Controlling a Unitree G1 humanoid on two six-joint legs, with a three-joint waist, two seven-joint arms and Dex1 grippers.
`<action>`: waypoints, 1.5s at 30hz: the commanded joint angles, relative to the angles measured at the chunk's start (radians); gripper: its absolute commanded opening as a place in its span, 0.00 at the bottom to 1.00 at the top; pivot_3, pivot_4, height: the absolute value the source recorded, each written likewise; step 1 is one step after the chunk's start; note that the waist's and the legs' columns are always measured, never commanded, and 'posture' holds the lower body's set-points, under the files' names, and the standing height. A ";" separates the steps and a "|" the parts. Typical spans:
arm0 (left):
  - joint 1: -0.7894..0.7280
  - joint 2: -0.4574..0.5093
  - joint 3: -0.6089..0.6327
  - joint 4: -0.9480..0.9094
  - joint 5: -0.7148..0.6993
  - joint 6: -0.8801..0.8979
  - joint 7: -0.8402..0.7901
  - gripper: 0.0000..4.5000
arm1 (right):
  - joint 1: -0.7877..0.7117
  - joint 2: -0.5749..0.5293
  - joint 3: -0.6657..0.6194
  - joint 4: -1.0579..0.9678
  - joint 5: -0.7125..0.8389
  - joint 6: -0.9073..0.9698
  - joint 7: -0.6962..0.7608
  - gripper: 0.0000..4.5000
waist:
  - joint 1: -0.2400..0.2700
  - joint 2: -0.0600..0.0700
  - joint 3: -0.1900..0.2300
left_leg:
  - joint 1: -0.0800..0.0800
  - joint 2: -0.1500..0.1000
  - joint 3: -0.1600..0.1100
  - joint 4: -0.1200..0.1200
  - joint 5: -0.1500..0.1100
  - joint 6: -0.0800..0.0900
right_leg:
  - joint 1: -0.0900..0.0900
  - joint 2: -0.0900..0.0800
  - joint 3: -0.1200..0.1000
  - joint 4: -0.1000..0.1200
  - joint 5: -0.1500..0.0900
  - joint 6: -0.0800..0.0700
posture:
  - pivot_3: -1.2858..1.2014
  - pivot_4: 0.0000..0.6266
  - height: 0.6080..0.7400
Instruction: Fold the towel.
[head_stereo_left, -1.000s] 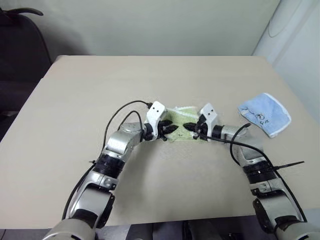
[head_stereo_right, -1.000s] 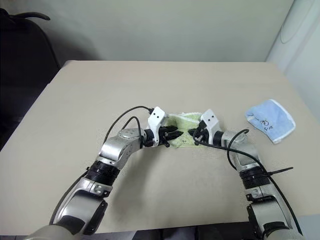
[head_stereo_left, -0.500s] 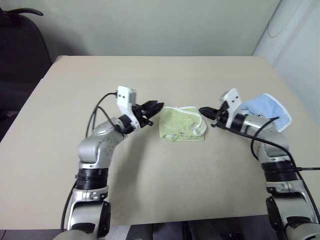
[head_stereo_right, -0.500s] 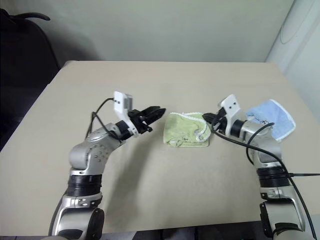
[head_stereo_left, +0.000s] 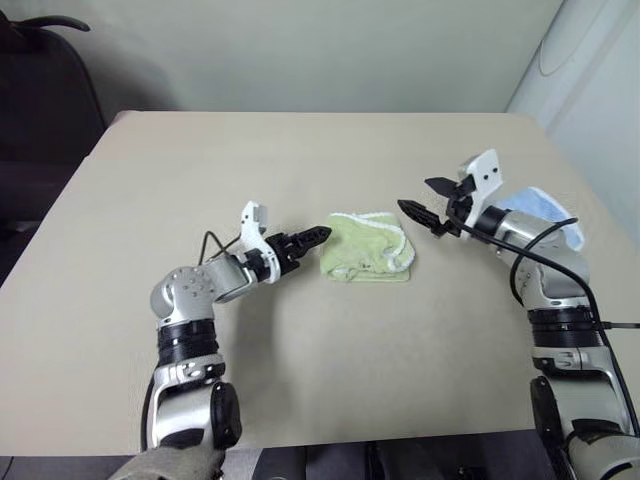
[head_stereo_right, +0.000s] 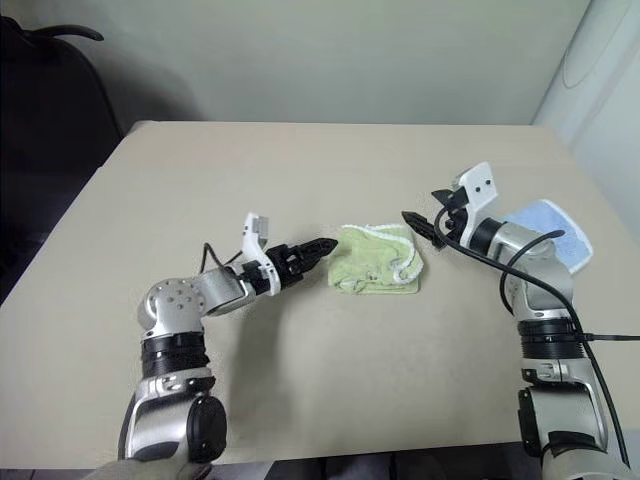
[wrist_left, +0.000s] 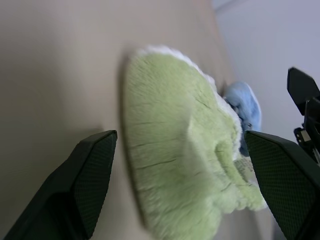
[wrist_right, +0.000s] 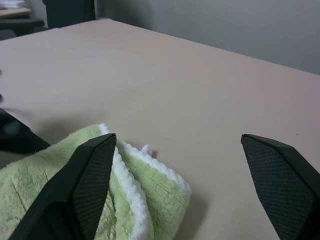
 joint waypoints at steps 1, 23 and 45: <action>-0.043 -0.035 -0.062 0.068 0.034 -0.016 -0.016 1.00 | -0.024 0.003 -0.029 -0.013 0.003 -0.033 -0.027 0.94 | 0.000 0.000 0.000 | 0.000 0.000 0.000 0.000 0.000 0.000 | 0.000 0.000 0.000 0.000 0.000 0.000 | 0.52 0.24 1.00; -0.041 -0.130 0.042 0.021 0.029 -0.135 0.064 0.00 | -0.022 0.031 -0.020 -0.015 0.001 -0.058 -0.065 0.96 | 0.010 0.000 0.000 | 0.000 -0.001 0.001 0.003 0.000 0.002 | 0.000 0.000 0.001 0.000 0.000 0.002 | 0.52 0.24 1.00; 0.263 0.112 0.635 -0.246 -0.172 -0.496 0.506 0.00 | -0.062 0.063 0.008 0.077 -0.011 -0.117 -0.033 0.96 | -0.028 -0.002 0.000 | 0.002 -0.004 -0.003 -0.008 -0.001 0.002 | -0.011 0.006 0.024 0.001 0.003 0.004 | 0.52 0.24 1.00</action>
